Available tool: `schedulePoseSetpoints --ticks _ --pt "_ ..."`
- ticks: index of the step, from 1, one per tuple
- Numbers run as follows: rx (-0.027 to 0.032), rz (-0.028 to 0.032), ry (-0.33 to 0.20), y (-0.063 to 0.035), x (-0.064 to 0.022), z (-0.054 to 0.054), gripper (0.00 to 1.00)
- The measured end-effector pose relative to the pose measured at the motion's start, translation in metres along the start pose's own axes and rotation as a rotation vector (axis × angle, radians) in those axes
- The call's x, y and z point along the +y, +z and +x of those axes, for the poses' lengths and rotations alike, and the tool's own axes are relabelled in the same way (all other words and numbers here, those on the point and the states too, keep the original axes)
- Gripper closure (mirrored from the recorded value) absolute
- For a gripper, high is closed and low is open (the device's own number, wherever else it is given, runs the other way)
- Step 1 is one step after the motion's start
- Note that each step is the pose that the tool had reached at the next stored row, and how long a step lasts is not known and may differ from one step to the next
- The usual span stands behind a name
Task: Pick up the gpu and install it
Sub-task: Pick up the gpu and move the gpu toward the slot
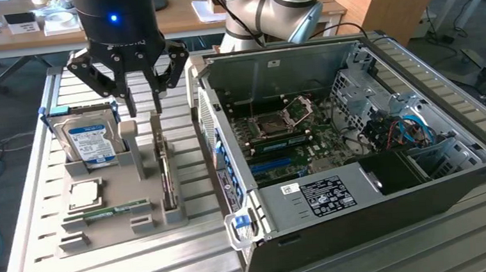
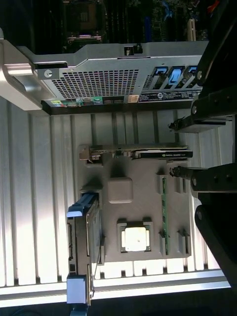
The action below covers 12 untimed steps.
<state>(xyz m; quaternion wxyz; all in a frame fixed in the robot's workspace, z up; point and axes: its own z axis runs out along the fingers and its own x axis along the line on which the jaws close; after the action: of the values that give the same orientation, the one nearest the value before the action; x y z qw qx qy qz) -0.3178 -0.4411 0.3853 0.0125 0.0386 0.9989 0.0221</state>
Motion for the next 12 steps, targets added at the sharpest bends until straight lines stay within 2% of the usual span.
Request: schedulePoseSetpoints --ticks 4,8,9,10,12 --pt "-0.0001 0.0 0.0 0.0004 0.0 0.0 0.58" --pt "0.0001 0.0001 0.0 0.0065 -0.0003 0.0 0.58" --pt "0.0 0.0 0.0 0.0084 -0.0004 0.0 0.58" --pt "0.0 0.0001 0.0 0.0187 -0.0009 0.001 0.58" --pt "-0.0001 0.0001 0.0 0.0219 -0.001 0.001 0.58"
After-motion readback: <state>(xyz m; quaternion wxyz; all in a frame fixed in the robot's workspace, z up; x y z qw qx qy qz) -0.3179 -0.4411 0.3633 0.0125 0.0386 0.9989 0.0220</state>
